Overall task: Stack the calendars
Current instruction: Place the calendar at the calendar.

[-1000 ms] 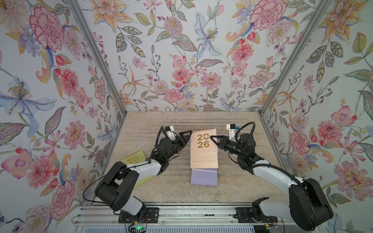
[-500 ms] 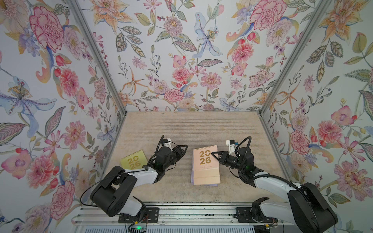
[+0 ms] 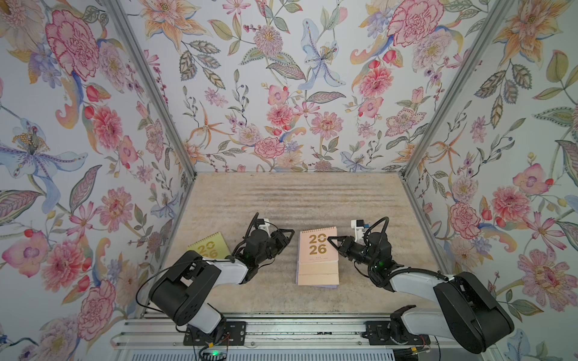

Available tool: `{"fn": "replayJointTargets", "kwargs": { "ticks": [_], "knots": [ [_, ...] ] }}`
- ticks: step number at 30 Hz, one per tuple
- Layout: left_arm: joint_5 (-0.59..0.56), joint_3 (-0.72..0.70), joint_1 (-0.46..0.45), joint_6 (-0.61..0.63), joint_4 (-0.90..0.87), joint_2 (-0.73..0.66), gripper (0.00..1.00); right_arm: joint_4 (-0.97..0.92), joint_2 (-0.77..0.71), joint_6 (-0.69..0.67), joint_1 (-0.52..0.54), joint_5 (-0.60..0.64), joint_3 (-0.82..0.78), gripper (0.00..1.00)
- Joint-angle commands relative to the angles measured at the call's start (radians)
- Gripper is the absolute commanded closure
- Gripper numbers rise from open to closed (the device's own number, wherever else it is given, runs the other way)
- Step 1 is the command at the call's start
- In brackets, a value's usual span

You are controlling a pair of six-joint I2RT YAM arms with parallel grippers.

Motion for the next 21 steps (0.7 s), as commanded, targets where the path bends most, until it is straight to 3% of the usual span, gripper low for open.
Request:
{"fn": "replayJointTargets", "kwargs": {
  "ticks": [1,10,21],
  "knots": [
    [0.022,-0.007,-0.012,-0.022,0.05,0.012,0.44,0.131,0.018,0.045,0.005,0.002,-0.003,1.0],
    [0.041,-0.009,-0.012,-0.048,0.094,0.076,0.43,0.178,0.074,0.058,-0.004,0.002,-0.013,1.0],
    [0.052,-0.004,-0.012,-0.059,0.117,0.106,0.43,0.128,0.075,0.029,-0.018,0.017,-0.032,0.92]
  ]
}}
